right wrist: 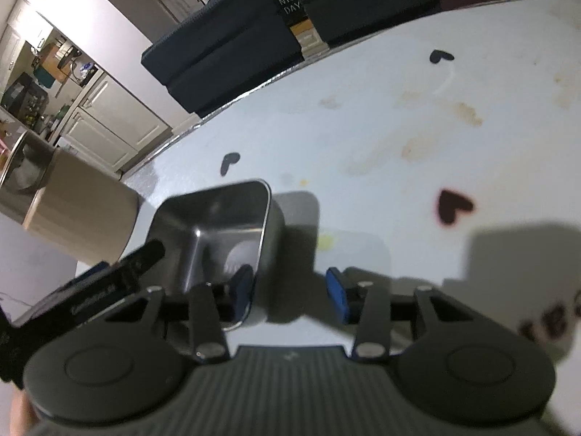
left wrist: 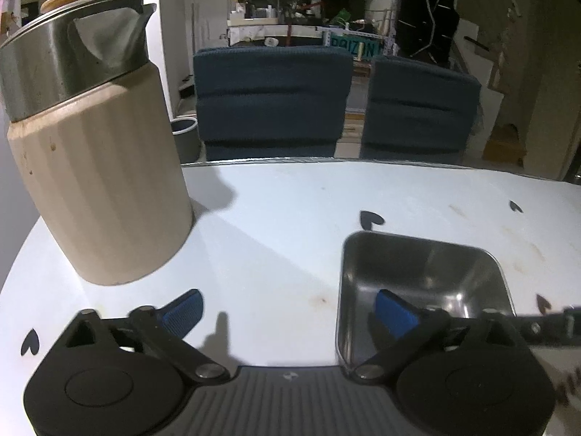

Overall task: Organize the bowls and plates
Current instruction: 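Close both grippers on the second steel tray rim, then lift the second steel tray off the table with both grippers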

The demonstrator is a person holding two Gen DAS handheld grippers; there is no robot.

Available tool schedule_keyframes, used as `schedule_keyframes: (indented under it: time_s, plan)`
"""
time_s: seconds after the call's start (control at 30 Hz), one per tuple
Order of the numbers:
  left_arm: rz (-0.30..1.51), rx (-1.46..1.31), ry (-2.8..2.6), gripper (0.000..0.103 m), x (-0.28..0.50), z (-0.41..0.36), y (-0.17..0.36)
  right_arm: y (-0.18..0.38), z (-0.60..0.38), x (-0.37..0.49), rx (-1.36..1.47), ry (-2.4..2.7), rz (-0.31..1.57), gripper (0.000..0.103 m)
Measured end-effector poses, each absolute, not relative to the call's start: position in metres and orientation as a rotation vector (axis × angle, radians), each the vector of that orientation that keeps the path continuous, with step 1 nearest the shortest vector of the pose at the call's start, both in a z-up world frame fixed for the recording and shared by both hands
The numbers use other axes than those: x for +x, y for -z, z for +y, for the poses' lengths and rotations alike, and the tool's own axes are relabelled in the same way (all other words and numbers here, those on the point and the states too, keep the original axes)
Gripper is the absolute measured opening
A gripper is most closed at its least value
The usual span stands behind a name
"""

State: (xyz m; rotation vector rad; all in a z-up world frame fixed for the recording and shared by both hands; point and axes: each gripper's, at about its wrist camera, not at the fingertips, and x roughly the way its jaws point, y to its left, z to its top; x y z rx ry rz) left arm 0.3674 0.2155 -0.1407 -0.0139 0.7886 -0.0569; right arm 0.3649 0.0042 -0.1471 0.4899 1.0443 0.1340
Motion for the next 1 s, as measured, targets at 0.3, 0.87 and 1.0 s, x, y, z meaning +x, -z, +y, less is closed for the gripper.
schedule_keyframes:
  time_s: [0.3,0.87,1.0]
  plan:
    - [0.8,-0.082,0.109,0.053,0.364,0.218,0.14,0.146,0.013,0.368,0.425,-0.171,0.988,0.025]
    - [0.773,-0.159,0.177,0.004,0.354,0.206,0.133,0.136,0.023,0.373,0.278,-0.223,0.941,0.008]
    - [0.769,-0.16,0.195,0.004,0.345,0.197,0.122,0.124,0.018,0.367,0.235,-0.236,0.916,0.008]
